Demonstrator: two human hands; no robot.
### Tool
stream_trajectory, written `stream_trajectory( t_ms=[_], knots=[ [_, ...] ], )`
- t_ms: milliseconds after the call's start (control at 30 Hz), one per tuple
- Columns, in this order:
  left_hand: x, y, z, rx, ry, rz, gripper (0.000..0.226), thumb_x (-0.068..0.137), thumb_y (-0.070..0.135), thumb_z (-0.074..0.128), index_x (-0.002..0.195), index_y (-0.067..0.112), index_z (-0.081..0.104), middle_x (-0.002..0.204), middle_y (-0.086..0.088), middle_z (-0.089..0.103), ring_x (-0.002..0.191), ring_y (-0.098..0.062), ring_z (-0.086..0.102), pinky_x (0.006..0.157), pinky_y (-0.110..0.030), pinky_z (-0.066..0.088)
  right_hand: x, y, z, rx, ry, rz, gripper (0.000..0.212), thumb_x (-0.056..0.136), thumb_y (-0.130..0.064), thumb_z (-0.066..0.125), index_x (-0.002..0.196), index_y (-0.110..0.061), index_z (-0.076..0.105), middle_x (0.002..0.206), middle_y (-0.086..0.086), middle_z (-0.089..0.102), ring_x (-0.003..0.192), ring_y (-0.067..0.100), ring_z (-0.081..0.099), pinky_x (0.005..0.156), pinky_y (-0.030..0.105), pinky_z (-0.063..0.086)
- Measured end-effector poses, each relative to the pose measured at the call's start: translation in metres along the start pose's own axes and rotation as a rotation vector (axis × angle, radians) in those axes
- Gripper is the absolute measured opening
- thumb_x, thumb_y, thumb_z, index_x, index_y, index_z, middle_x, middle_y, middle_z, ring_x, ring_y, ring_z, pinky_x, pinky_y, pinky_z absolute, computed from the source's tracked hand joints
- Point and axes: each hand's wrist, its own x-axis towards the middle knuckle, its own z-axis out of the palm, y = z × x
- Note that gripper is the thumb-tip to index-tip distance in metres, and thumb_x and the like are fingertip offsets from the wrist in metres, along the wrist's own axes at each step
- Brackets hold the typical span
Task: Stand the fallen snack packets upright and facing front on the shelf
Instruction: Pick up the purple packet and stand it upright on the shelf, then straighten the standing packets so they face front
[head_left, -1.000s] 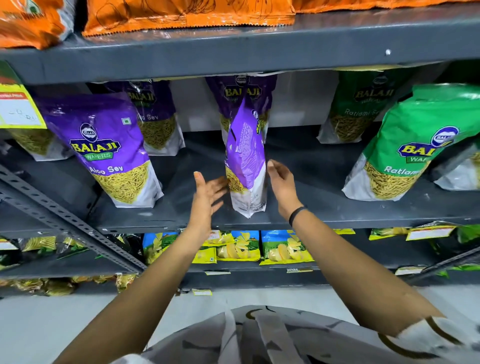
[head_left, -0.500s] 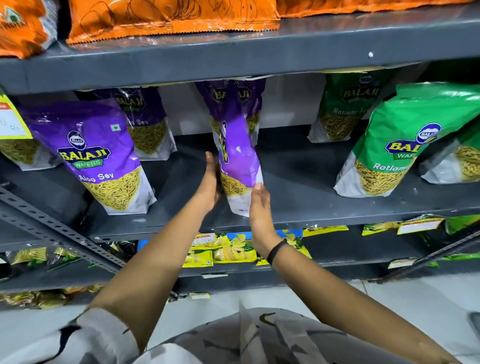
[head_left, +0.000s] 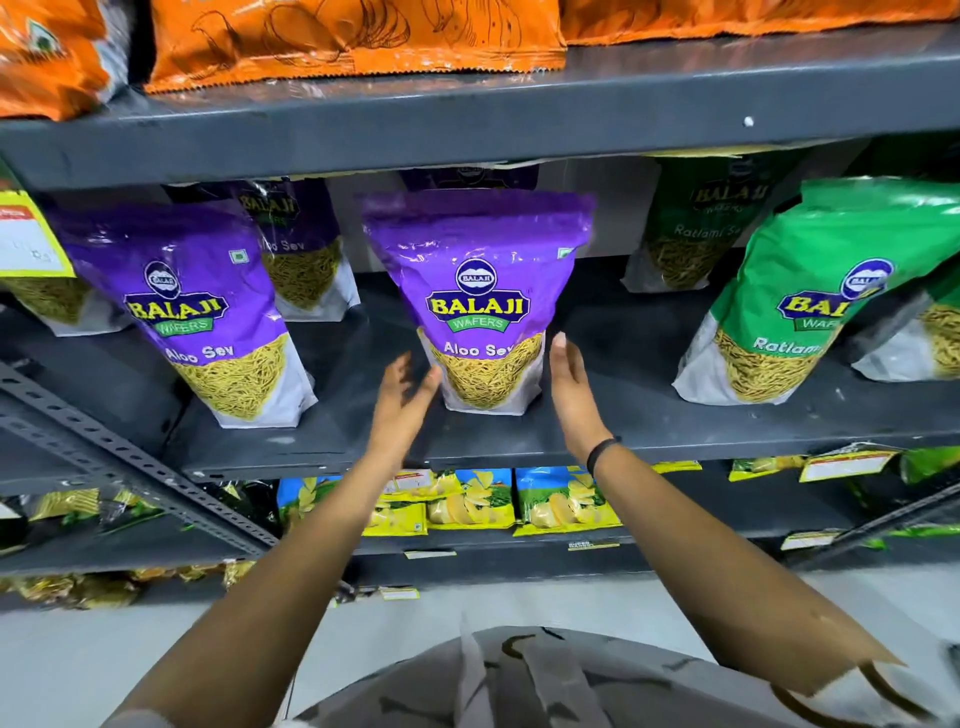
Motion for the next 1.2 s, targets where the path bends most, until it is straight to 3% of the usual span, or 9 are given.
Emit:
stream_trajectory(
  t_ms=[100, 233, 333, 433, 633, 767, 1033, 1133, 1200],
  knots=[
    [0.023, -0.006, -0.012, 0.128, -0.242, 0.017, 0.086, 0.074, 0.008, 0.076, 0.142, 0.010, 0.024, 0.146, -0.010, 0.039, 0.133, -0.021, 0.040, 0.107, -0.031, 0.036, -0.005, 0.019, -0.010, -0.138, -0.141, -0.085, 0.061, 0.091, -0.036, 0.054, 0.144, -0.022, 0.027, 0.146, -0.004, 0.043, 0.127, 0.006, 0.043, 0.098, 0.013, 0.038],
    [0.039, -0.010, 0.001, 0.152, -0.407, -0.006, 0.093, 0.063, 0.000, 0.082, 0.136, 0.011, 0.026, 0.138, -0.005, 0.046, 0.131, -0.022, 0.044, 0.105, -0.035, 0.041, 0.005, 0.024, -0.015, -0.407, -0.279, -0.134, 0.095, 0.070, -0.021, 0.081, 0.145, -0.018, 0.024, 0.144, 0.005, 0.047, 0.130, 0.019, 0.048, 0.107, 0.037, 0.043],
    [0.046, -0.016, 0.009, 0.162, -0.340, -0.018, 0.099, 0.058, 0.006, 0.086, 0.136, 0.014, 0.026, 0.136, -0.004, 0.048, 0.129, -0.021, 0.045, 0.104, -0.036, 0.042, 0.013, 0.022, -0.012, -0.499, -0.243, -0.098, 0.087, 0.065, -0.020, 0.084, 0.135, -0.010, 0.033, 0.133, 0.013, 0.055, 0.122, 0.030, 0.053, 0.100, 0.048, 0.047],
    [0.048, -0.023, 0.009, 0.175, -0.294, 0.006, 0.103, 0.054, 0.012, 0.089, 0.136, 0.017, 0.028, 0.134, -0.002, 0.051, 0.127, -0.020, 0.047, 0.106, -0.040, 0.042, 0.016, 0.020, -0.007, -0.581, -0.205, -0.119, 0.077, 0.064, -0.022, 0.085, 0.125, -0.006, 0.041, 0.128, 0.014, 0.058, 0.118, 0.031, 0.055, 0.095, 0.046, 0.049],
    [0.039, -0.029, -0.002, 0.214, -0.246, 0.027, 0.106, 0.049, 0.023, 0.091, 0.134, 0.022, 0.027, 0.127, 0.004, 0.052, 0.125, -0.021, 0.049, 0.103, -0.040, 0.044, 0.014, 0.021, -0.003, -0.714, -0.225, -0.153, 0.078, 0.062, -0.031, 0.085, 0.122, -0.006, 0.042, 0.130, 0.014, 0.056, 0.120, 0.033, 0.051, 0.094, 0.054, 0.047],
    [0.028, -0.031, -0.004, 0.285, -0.225, 0.061, 0.107, 0.044, 0.036, 0.088, 0.131, 0.016, 0.029, 0.134, -0.005, 0.053, 0.123, -0.025, 0.051, 0.101, -0.044, 0.046, 0.009, 0.026, -0.007, -0.728, -0.229, -0.184, 0.079, 0.061, -0.032, 0.086, 0.122, -0.006, 0.043, 0.128, 0.015, 0.056, 0.120, 0.032, 0.050, 0.097, 0.051, 0.045],
    [0.017, -0.033, -0.003, 0.300, -0.196, 0.084, 0.092, 0.059, 0.023, 0.087, 0.131, 0.012, 0.032, 0.135, -0.008, 0.052, 0.123, -0.023, 0.050, 0.095, -0.030, 0.043, 0.006, 0.027, -0.009, -0.690, -0.238, -0.205, 0.077, 0.063, -0.030, 0.085, 0.123, -0.007, 0.043, 0.127, 0.013, 0.057, 0.119, 0.031, 0.051, 0.097, 0.048, 0.046],
    [-0.001, -0.037, 0.002, 0.211, -0.082, 0.116, 0.081, 0.061, 0.011, 0.085, 0.126, 0.004, 0.038, 0.128, -0.016, 0.056, 0.118, -0.027, 0.054, 0.096, -0.039, 0.047, 0.005, 0.029, -0.015, -0.623, -0.249, -0.205, 0.076, 0.065, -0.025, 0.084, 0.126, -0.009, 0.042, 0.126, 0.011, 0.058, 0.115, 0.028, 0.055, 0.094, 0.038, 0.048],
    [-0.019, -0.041, 0.008, 0.162, 0.060, 0.153, 0.069, 0.063, 0.008, 0.083, 0.120, 0.004, 0.044, 0.119, -0.015, 0.059, 0.105, -0.025, 0.058, 0.092, -0.044, 0.051, 0.004, 0.031, -0.022, -0.543, -0.252, -0.179, 0.081, 0.066, -0.022, 0.084, 0.133, -0.013, 0.039, 0.127, 0.010, 0.058, 0.116, 0.025, 0.056, 0.099, 0.038, 0.048]
  ],
)
